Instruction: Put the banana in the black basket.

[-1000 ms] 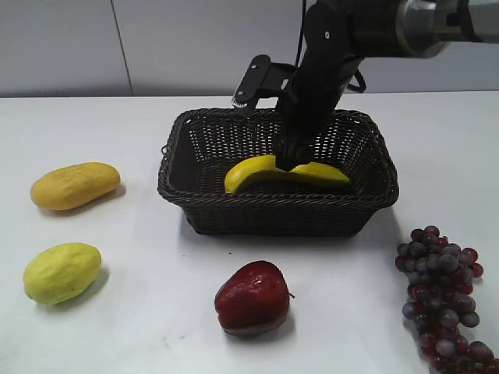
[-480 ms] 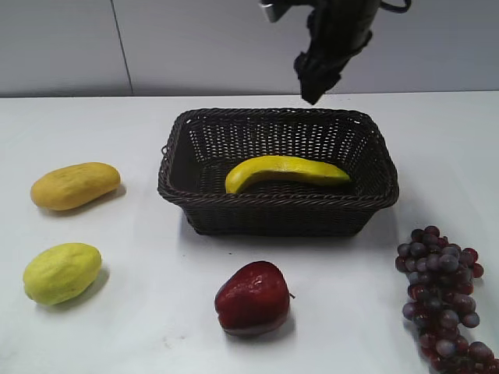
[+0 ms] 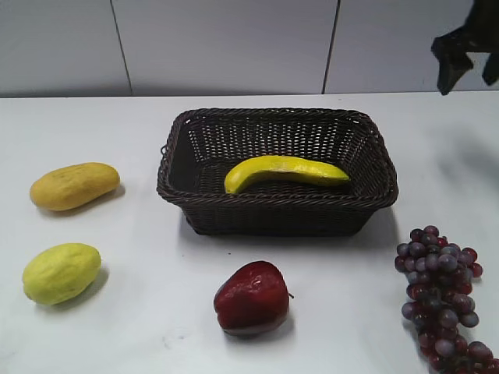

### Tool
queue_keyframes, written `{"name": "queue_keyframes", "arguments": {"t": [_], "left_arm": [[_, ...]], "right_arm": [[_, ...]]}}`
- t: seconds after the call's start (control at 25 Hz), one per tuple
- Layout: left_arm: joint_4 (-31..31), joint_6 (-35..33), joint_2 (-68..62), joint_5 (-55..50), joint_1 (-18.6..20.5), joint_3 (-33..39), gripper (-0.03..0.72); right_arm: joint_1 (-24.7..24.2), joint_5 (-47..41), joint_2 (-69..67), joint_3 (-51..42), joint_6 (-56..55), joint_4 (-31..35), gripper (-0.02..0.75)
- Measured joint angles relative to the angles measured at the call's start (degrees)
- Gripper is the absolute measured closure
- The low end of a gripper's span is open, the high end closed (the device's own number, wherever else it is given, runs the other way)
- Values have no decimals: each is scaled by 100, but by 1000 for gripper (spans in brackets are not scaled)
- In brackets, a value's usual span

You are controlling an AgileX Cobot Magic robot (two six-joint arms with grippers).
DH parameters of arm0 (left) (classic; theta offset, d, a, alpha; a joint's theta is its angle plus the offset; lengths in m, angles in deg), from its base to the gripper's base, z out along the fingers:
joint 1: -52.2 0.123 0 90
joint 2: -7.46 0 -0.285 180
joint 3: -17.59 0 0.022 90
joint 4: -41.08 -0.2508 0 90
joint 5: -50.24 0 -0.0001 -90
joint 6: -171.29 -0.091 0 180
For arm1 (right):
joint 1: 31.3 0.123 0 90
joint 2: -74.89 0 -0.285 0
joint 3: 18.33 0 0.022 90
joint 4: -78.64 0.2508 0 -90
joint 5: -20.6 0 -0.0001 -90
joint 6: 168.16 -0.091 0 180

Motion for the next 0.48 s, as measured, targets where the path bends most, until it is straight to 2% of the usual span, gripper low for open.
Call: {"name": "queue_keyframes", "arguments": {"t": [0.12,0.48], "left_arm": [[0,0,0,0,0,0,458],[0,0,0,0,0,0,458]], "right_arm": [[-178,0,52,-461,-93,6,155],[-191,-1,1083,-2212,-158,146,155]]}}
